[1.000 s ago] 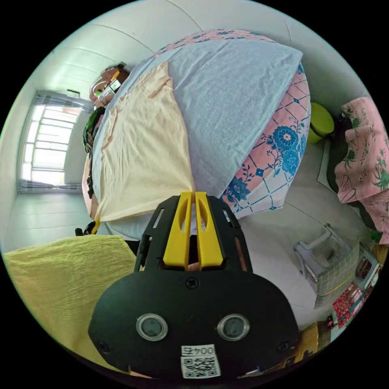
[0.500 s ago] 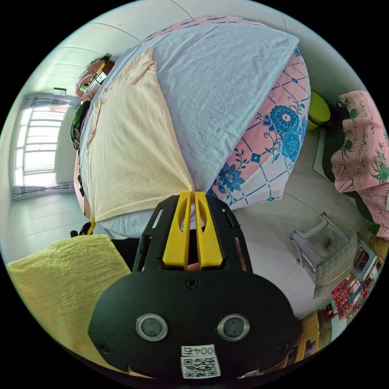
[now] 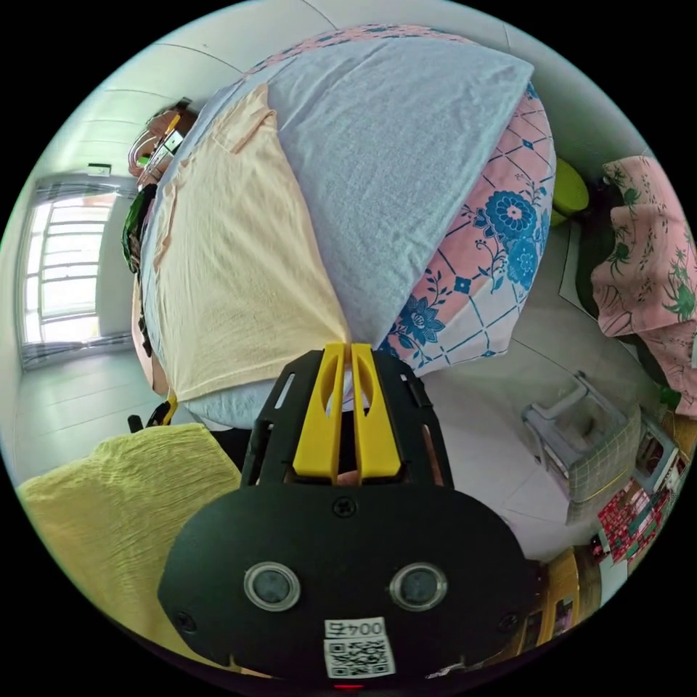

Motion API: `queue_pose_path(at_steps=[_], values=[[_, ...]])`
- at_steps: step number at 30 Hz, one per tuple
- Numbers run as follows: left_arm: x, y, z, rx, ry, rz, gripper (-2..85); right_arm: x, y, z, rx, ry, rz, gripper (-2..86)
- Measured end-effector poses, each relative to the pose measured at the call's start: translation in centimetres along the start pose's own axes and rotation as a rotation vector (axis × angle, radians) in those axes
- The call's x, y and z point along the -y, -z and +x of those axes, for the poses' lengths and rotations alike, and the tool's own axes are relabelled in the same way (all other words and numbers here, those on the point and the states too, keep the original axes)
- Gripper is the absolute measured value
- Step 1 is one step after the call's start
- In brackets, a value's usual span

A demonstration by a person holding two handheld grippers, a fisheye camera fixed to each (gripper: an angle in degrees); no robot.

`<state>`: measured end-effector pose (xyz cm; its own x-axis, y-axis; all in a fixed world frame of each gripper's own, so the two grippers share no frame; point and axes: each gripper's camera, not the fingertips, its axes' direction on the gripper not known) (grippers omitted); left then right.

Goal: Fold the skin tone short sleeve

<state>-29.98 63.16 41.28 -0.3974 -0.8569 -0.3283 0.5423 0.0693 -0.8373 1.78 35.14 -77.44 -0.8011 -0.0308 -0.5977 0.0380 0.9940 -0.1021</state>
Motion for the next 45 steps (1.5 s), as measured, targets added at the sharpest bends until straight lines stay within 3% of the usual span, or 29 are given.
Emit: queue_pose_path(at_steps=[10,13,19,25,45], values=[[0.9,4.4,4.9,-0.089,0.003,0.037,1.2,0.3,4.8,-0.9,0.057,0.023,0.029,1.1],[1.6,6.2,7.9,0.004,-0.096,0.016,1.2,0.3,7.7,-1.6,0.061,0.057,0.075,0.8],[1.4,4.7,6.1,-0.020,0.007,-0.021,0.9,1.2,5.6,1.5,0.134,-0.074,-0.010,0.5],[2.5,4.1,7.1,0.074,-0.037,-0.080,1.0,2.2,6.6,1.1,0.071,-0.026,-0.025,0.9],[5.0,5.4,7.0,0.042,-0.024,-0.116,1.2,5.8,9.0,1.7,0.057,-0.095,-0.054,0.8]])
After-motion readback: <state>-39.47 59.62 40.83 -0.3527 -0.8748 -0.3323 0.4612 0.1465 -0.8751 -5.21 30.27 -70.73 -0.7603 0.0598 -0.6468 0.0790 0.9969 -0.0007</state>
